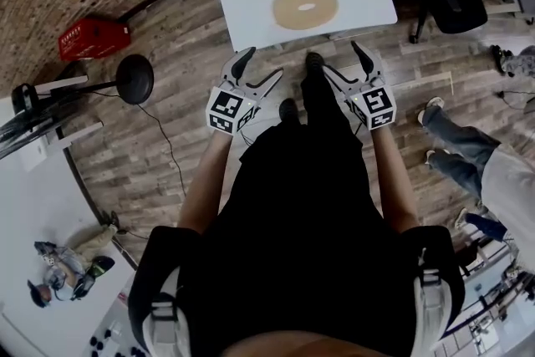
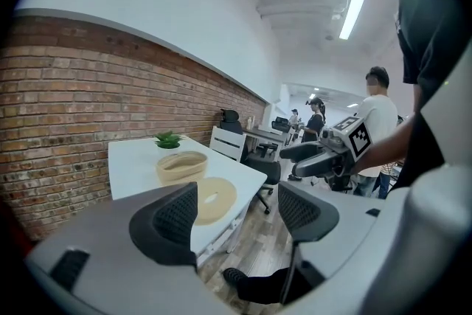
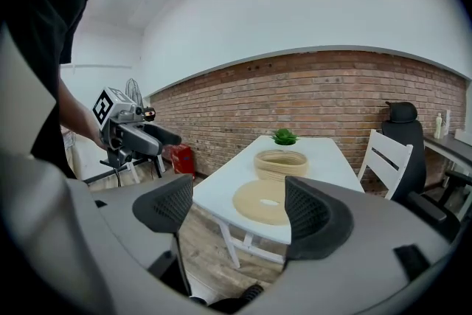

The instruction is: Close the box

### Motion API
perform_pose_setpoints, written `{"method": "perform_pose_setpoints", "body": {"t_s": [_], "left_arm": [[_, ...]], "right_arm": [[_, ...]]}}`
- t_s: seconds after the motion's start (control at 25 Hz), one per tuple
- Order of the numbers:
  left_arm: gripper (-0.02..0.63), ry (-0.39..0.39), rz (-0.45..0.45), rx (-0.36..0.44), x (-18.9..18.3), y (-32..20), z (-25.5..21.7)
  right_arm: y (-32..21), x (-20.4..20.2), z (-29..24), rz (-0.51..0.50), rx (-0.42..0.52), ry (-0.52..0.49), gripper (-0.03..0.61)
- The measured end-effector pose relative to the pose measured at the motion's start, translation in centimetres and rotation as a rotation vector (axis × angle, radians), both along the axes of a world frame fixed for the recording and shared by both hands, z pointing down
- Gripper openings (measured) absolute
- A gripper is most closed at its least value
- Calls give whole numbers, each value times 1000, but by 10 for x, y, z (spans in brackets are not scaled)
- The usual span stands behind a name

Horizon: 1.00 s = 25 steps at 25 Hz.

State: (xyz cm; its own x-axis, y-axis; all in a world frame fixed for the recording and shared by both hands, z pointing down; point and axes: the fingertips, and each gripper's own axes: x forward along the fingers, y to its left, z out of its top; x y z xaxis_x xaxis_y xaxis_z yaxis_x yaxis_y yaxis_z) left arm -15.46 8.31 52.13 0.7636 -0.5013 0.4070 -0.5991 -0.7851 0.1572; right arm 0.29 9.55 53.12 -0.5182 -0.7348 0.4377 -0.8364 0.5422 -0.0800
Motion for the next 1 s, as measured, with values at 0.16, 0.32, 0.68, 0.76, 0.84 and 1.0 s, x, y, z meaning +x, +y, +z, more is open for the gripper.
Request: {"method": "perform_pose_setpoints", "body": {"t_s": [0.16, 0.32, 0.68, 0.76, 0.84, 1.0], "left_arm": [[350, 3, -10, -10, 21, -30, 4], [350, -4, -24, -22, 36, -52, 9], [350, -47, -117, -58, 51, -113, 22], [350, -46, -140, -68, 54, -123, 22], [350, -48, -165, -79, 56, -132, 25], [350, -60, -206, -98, 60, -147, 34]], "right_arm": [[-27, 15, 3, -10, -18, -11, 382], [-54, 31, 11, -25, -34, -17, 380], [-127, 49, 26, -112, -79, -33, 380], [-139, 50, 26, -136, -90, -30, 379], [-149, 50, 29, -171, -106, -29, 379], [-164, 56, 44, -230, -138, -19, 377]]}}
